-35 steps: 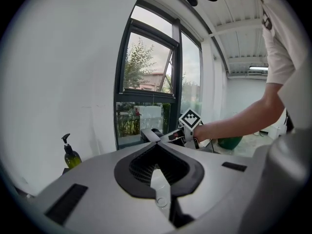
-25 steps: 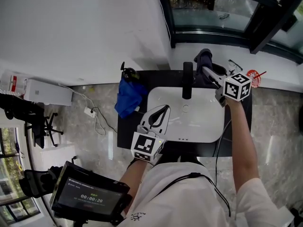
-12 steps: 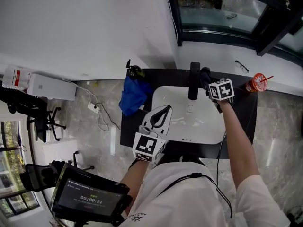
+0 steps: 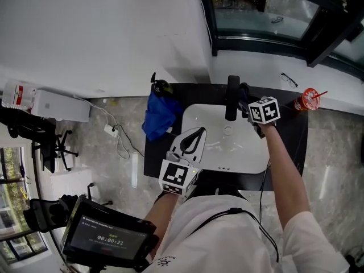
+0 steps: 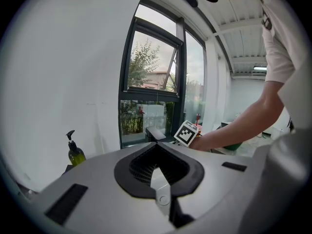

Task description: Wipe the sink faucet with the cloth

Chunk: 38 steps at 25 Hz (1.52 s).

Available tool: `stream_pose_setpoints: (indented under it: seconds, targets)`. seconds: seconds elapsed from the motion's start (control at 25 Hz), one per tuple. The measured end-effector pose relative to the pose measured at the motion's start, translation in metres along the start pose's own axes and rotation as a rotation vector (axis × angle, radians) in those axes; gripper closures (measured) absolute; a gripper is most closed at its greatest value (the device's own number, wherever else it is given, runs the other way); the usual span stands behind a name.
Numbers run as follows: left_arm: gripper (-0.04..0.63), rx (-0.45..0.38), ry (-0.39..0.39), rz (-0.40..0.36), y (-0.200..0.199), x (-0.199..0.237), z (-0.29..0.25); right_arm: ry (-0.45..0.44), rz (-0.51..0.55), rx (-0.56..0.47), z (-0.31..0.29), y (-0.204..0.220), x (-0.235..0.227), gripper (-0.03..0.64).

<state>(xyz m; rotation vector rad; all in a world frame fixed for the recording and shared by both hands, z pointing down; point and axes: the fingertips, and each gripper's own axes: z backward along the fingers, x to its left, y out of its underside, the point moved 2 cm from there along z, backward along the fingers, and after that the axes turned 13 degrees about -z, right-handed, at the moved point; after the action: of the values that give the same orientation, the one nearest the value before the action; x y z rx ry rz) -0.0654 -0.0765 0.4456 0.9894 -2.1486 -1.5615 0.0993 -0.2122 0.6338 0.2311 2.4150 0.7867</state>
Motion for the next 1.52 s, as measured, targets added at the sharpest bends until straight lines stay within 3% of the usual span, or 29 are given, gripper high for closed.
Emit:
stream_pose_setpoints:
  seconds: [0.2, 0.4, 0.6, 0.8, 1.08, 1.32, 1.52]
  targets:
    - [0.602, -0.012, 0.025, -0.013, -0.004, -0.005, -0.004, -0.142, -0.078, -0.181, 0.037, -0.036, 0.022, 0.495]
    - [0.601, -0.029, 0.049, -0.018, -0.011, -0.009, -0.008, -0.251, -0.083, -0.281, 0.07, -0.068, 0.047, 0.495]
    - [0.601, -0.036, 0.073, -0.018, -0.014, -0.015, -0.013, -0.29, -0.043, -0.338, 0.094, -0.088, 0.061, 0.495]
    - [0.601, -0.039, 0.071, -0.018, -0.015, -0.013, -0.014, -0.275, -0.097, -0.459, 0.113, -0.109, 0.044, 0.495]
    - [0.601, -0.018, 0.042, -0.017, -0.004, -0.005, -0.004, 0.018, -0.099, -0.273, 0.059, -0.055, -0.01, 0.495]
    - [0.601, -0.003, 0.004, -0.018, -0.001, 0.004, 0.001, 0.13, -0.048, -0.069, 0.014, -0.007, -0.029, 0.495]
    - [0.601, 0.002, -0.003, -0.017, 0.005, 0.008, 0.003, 0.189, -0.018, 0.006, -0.003, 0.008, -0.033, 0.495]
